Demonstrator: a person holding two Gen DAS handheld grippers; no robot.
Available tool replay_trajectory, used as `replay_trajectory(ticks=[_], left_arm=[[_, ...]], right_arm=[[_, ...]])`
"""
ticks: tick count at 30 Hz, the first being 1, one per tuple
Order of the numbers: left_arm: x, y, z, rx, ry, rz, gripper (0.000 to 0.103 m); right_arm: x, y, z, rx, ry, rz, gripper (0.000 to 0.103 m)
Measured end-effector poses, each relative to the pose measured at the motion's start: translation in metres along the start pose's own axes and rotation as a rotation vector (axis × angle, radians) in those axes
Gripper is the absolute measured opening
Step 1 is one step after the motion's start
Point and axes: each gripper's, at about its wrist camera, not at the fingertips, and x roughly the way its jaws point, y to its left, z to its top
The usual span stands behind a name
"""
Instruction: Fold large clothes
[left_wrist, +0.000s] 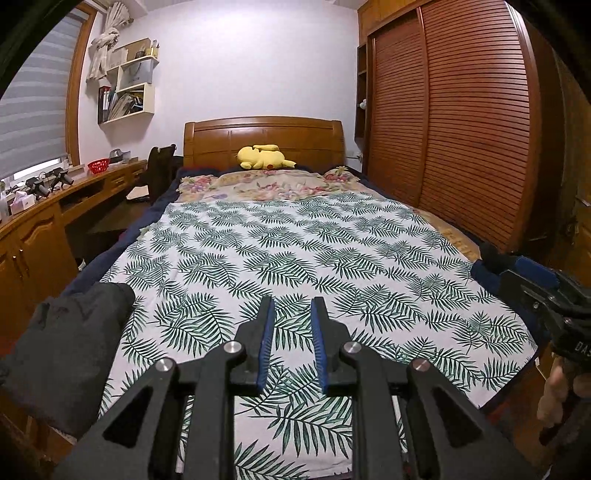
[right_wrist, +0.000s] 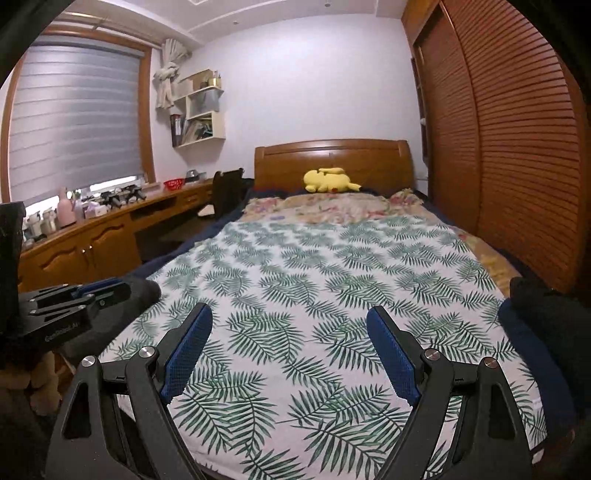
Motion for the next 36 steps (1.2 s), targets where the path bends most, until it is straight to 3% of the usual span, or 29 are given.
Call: replay_trajectory(ticks=[36], left_arm=[[-0.0056,0.0008,-0.0007,-0.017,-0.017,0.004,0.02]], right_arm=[[0.0,0.0011,-0.0019,0.002,-0.008,-0.007,0.087]])
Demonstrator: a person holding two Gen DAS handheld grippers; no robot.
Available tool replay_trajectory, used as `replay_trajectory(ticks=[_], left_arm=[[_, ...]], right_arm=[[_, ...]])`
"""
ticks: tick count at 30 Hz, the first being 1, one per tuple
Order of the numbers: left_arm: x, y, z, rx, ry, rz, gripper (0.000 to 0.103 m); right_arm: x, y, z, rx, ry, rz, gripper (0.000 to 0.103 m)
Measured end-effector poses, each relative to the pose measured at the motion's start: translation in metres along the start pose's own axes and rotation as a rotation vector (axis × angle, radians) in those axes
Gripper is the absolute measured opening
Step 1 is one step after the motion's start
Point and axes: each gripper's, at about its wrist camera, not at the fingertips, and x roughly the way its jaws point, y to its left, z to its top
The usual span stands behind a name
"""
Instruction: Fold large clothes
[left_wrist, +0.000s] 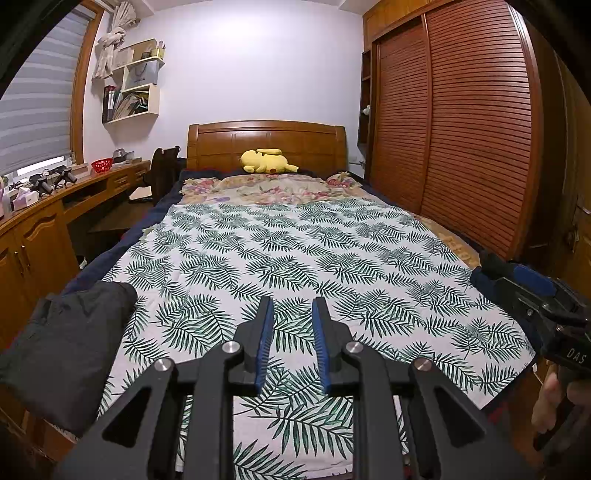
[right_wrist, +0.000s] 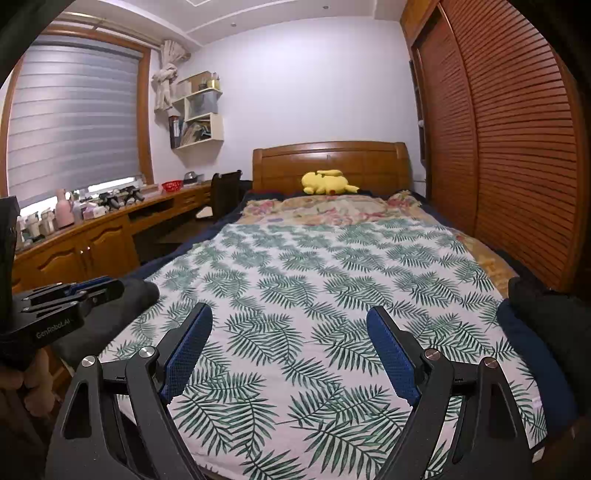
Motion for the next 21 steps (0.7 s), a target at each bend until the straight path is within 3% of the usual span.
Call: replay_trajectory(ticks=[21], left_arm=[[-0.0006,-0.0005,-0.0008,-0.003,-0.002,0.002,0.02]], right_arm=[[-0.0005,0.0001,-0.0006,0.001,-0.002,0.001,0.087]])
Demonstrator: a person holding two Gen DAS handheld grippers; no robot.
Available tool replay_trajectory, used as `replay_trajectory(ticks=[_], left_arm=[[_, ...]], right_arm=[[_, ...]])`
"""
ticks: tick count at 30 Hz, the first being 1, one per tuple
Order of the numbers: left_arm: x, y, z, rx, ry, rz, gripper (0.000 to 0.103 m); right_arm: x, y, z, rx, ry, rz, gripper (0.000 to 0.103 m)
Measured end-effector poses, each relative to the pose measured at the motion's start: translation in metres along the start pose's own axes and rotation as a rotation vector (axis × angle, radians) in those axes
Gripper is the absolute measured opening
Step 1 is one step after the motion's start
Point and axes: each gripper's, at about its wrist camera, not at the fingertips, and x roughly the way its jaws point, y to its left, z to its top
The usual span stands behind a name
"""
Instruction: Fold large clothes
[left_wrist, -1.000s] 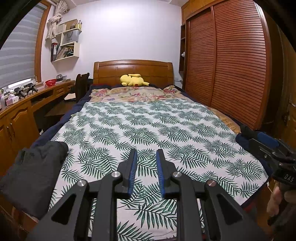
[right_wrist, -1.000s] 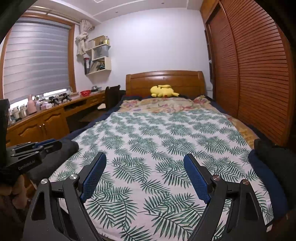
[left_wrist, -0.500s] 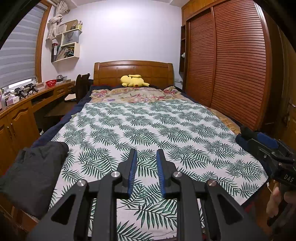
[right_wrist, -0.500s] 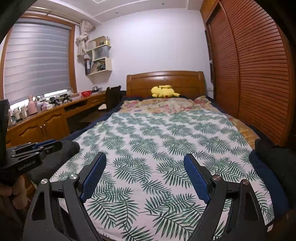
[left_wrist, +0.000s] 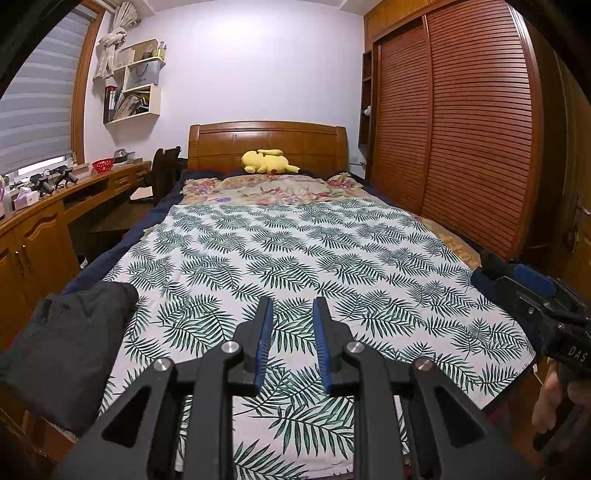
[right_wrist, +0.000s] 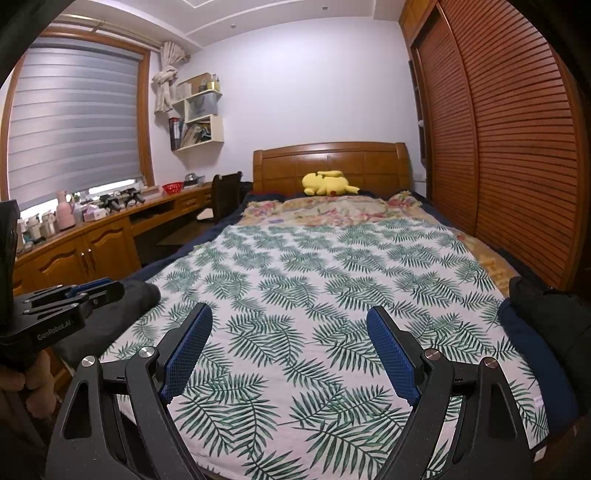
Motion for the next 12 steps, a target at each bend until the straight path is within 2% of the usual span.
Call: replay_trajectory(ticks=[12], left_arm=[[-0.0029,0.0007,0.0006,0.0,-0.002,-0.004,0.021]], right_arm=[[0.0,0.0022,0.001,0.0,-0.002,0.002,0.087]])
